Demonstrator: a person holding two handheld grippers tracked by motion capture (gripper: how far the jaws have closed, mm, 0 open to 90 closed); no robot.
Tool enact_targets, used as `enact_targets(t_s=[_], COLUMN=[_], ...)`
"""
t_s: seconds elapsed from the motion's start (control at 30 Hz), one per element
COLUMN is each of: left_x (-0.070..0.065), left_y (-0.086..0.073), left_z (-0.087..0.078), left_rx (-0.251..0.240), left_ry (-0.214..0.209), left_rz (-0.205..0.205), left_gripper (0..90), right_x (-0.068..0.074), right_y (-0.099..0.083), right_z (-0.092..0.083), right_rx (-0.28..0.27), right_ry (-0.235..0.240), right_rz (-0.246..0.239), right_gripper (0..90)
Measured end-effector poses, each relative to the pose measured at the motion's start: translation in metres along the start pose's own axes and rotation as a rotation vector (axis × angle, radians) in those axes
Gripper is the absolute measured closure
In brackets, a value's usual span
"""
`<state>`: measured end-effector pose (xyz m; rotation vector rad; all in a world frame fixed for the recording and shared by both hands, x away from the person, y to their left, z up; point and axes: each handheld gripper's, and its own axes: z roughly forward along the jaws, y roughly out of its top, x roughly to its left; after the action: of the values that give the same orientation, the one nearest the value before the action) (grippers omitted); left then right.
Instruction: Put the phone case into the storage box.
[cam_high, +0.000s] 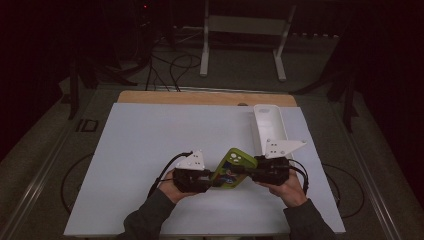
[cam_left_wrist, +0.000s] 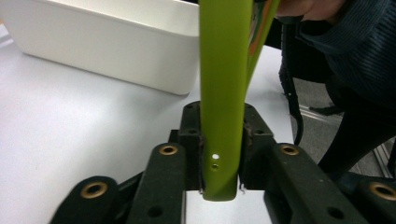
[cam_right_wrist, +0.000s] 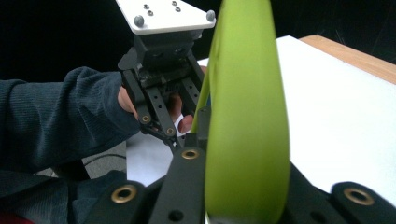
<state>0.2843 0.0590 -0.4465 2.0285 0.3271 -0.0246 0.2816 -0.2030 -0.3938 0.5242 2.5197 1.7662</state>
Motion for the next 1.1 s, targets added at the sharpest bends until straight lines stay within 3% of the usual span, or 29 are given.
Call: enact_targets(t_s=[0.2,0.5,0.73,0.8,1.1], left_x=[-0.002,-0.003,-0.0034,-0.0034,-0.0021], left_y=[-0.0002,0.0005,0.0012,0.0018,0.003], left_z=[0.0009,-0.0012,-0.0024,-0.0041,-0.0079], left_rx=[0.0,-0.012,-0.027,-0.038,-0.059], left_ry=[0.03,0.102,0.161,0.201,0.293], left_rz=[0.015,0.015,0.008,0.004,-0.02], left_gripper=[77.8,77.8,77.8,77.8,77.7], right_x=[-0.0012,-0.0079,-0.0079,-0.0076,-0.0064], right_y=[-0.0005,-0.0035,-0.0043,-0.0042,-0.004], right_z=[0.0014,0.0005,0.0007,0.0002,-0.0004], right_rx=[0.01,0.016,0.014,0.007,-0.014], right_ry=[-0.042,-0.158,-0.211,-0.241,-0.319], right_rz=[0.009,0.09,0.119,0.136,0.163], right_gripper=[66.6,31.0,21.8,18.3,13.8])
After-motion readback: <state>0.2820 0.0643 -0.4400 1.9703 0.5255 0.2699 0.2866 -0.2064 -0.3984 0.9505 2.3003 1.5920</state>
